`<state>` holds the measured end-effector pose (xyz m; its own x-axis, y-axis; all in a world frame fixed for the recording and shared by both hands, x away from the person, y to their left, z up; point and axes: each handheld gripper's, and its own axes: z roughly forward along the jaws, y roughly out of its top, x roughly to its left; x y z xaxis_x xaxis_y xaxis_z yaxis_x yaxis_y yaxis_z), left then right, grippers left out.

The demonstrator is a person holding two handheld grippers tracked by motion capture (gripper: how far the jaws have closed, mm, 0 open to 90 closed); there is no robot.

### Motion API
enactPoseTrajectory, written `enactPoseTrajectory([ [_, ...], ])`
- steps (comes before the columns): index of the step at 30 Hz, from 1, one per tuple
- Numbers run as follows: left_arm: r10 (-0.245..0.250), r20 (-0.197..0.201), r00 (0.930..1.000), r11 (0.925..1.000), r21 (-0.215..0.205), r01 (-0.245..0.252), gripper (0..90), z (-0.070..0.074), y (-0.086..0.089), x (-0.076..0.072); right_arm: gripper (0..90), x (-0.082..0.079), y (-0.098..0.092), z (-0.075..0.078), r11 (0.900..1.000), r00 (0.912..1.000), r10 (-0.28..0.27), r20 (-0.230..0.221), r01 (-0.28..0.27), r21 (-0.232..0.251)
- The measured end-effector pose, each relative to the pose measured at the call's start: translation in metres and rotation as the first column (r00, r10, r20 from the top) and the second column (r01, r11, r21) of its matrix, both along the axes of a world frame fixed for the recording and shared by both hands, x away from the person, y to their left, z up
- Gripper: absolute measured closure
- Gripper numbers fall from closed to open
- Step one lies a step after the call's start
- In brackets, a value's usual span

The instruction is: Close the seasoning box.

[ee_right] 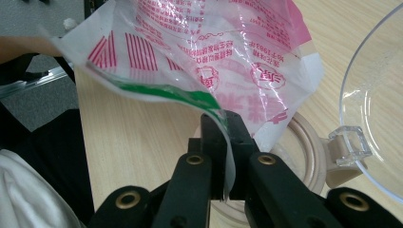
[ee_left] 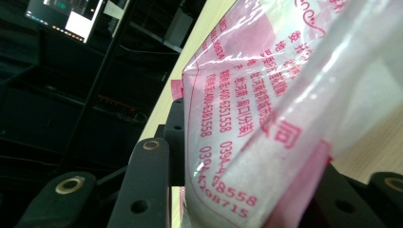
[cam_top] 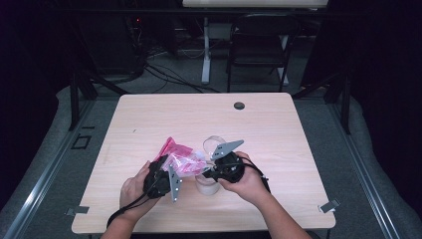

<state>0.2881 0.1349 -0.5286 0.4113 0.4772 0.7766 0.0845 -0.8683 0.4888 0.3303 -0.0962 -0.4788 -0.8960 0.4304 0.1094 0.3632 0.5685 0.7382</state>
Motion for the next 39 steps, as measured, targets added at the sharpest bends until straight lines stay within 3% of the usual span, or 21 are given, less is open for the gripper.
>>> enactPoseTrajectory([
  [3,-0.005,-0.018,0.9998,0.9996,-0.027,0.005,68.6,-0.002,0.001,0.002,89.0,0.0,0.0,0.0,1.0,1.0,0.002,0.0,-0.002,-0.003],
  [14,-0.016,-0.074,0.9971,0.9991,-0.041,0.013,70.3,-0.008,0.001,0.004,87.2,0.001,0.001,-0.002,1.0,1.0,0.0,0.001,0.0,-0.007],
  [15,-0.02,-0.083,0.9964,0.9979,-0.063,0.015,70.5,-0.009,0.001,0.005,87.1,0.001,0.001,-0.001,1.0,1.0,0.001,0.001,-0.001,-0.008],
  [19,-0.018,-0.126,0.9919,0.9963,-0.086,0.007,71.9,-0.009,0.002,0.006,87.2,0.002,0.002,-0.002,1.0,1.0,-0.001,0.001,0.001,0.003],
  [25,-0.023,-0.152,0.988,0.9929,-0.119,0.004,72.9,-0.012,0.003,0.009,86.8,0.002,0.003,-0.002,1.0,1.0,-0.005,0.003,0.005,0.006],
  [32,-0.029,-0.217,0.9758,0.9883,-0.152,-0.004,74.3,-0.014,0.006,0.013,83.1,0.002,0.003,-0.001,1.0,0.9999,-0.009,0.007,0.009,0.005],
  [39,-0.045,-0.269,0.9622,0.9779,-0.209,-0.013,74.9,-0.017,0.009,0.018,76.1,0.002,0.001,0.001,0.999,0.9998,-0.015,0.013,0.014,0.033],
])
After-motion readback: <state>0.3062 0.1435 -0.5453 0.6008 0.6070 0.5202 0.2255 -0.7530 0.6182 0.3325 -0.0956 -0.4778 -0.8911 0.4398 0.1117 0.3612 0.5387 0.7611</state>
